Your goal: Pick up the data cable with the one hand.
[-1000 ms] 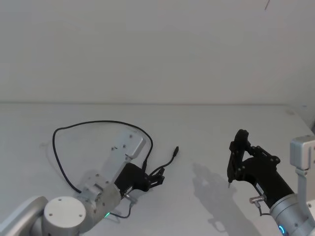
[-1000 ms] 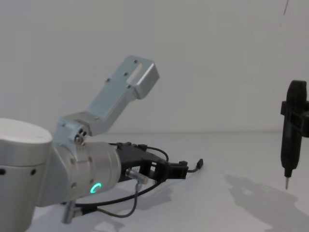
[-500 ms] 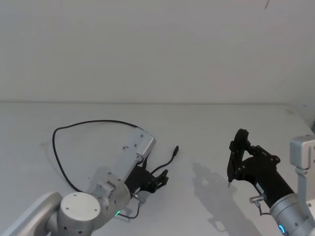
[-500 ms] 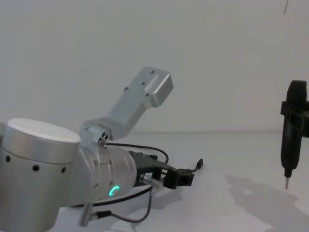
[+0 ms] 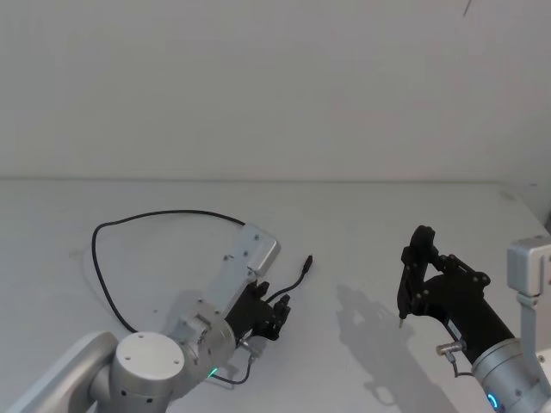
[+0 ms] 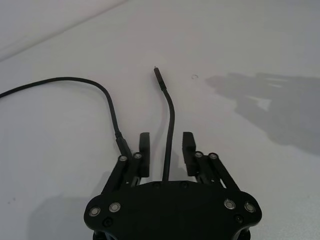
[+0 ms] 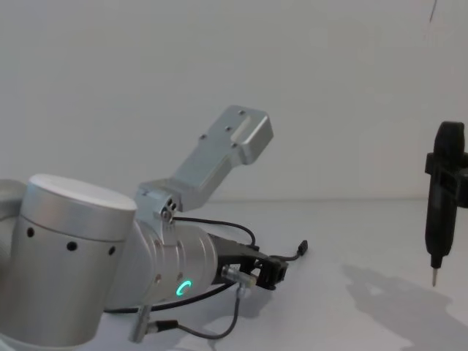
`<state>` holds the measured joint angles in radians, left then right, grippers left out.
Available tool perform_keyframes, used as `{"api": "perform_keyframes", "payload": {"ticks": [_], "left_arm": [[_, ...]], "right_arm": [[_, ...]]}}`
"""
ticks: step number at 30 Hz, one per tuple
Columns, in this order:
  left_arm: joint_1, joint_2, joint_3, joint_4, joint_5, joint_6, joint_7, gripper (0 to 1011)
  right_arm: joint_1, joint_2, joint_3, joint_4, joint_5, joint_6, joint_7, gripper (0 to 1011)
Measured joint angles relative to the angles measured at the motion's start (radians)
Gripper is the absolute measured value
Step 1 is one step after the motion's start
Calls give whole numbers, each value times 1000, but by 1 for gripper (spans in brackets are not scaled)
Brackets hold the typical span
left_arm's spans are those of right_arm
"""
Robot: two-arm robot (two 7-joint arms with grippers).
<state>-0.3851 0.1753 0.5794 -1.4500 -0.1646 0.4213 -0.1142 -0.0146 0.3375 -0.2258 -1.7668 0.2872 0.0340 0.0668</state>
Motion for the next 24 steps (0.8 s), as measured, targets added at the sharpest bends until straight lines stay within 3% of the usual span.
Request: {"api": "perform_keyframes", "payload": {"ticks": [12, 24], "left_arm": [[-2, -6, -4, 0, 4, 12, -14, 59], [-13, 16, -22, -25, -6, -35, -80, 36]], "right_arm": [[0, 0, 0, 0, 0, 0, 0, 279], [0, 0, 0, 0, 0, 0, 0, 279]]}}
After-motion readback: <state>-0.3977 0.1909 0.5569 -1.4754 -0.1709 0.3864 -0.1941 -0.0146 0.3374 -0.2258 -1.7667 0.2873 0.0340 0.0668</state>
